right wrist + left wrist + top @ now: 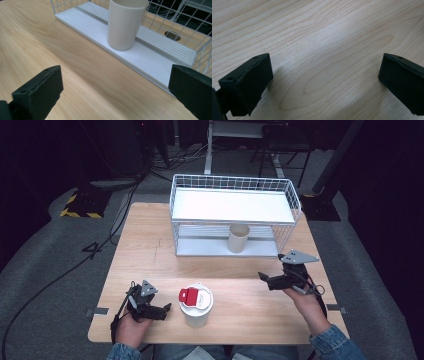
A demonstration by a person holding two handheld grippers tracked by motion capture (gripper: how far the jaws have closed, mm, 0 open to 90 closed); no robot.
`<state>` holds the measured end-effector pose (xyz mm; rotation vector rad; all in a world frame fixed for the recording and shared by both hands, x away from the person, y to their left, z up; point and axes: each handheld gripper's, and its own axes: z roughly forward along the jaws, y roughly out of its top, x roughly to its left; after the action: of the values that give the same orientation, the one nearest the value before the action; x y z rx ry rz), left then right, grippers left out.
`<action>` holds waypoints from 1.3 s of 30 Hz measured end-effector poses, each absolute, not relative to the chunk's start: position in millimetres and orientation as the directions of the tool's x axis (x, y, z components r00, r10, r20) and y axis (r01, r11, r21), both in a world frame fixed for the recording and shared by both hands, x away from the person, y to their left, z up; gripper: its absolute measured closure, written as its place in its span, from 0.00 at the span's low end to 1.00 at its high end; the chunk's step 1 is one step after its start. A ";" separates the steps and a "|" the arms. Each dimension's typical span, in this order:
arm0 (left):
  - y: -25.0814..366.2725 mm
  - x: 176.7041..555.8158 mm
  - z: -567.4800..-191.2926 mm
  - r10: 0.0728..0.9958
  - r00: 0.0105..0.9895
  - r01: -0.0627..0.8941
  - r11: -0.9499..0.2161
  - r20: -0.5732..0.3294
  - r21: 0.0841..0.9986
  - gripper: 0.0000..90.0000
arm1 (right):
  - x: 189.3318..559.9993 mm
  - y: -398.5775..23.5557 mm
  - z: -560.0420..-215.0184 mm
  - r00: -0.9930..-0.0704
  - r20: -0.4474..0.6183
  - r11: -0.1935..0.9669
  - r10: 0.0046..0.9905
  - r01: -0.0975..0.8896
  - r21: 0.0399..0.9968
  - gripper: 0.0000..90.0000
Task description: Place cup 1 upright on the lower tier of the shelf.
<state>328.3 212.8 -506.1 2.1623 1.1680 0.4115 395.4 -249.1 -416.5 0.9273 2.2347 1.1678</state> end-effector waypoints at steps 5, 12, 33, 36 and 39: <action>212.6 328.7 -506.1 0.830 0.557 0.630 -0.403 -0.025 0.664 0.00 | 376.7 -267.7 -425.5 -0.665 -0.052 0.385 0.745 0.365 0.848 0.00; 212.6 328.7 -506.1 0.830 0.557 0.630 -0.403 -0.025 0.664 0.00 | 358.8 -289.7 -437.4 -0.650 -0.027 0.365 0.759 0.391 0.845 0.00; 212.6 328.9 -505.9 0.829 0.559 0.631 -0.404 -0.028 0.662 0.00 | 344.5 -332.9 -479.0 -0.569 0.003 0.327 0.823 0.478 0.815 0.00; 212.6 329.0 -505.8 0.828 0.559 0.632 -0.405 -0.027 0.661 0.00 | 344.2 -340.8 -489.7 -0.552 0.022 0.323 0.834 0.519 0.791 0.00; 212.5 329.0 -505.8 0.829 0.558 0.632 -0.404 -0.028 0.661 0.00 | 343.7 -343.6 -493.7 -0.548 0.015 0.333 0.836 0.530 0.780 0.00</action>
<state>329.0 212.5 -505.8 2.1660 1.1670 0.4071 343.7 -343.6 -493.7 1.2068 2.2138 1.0727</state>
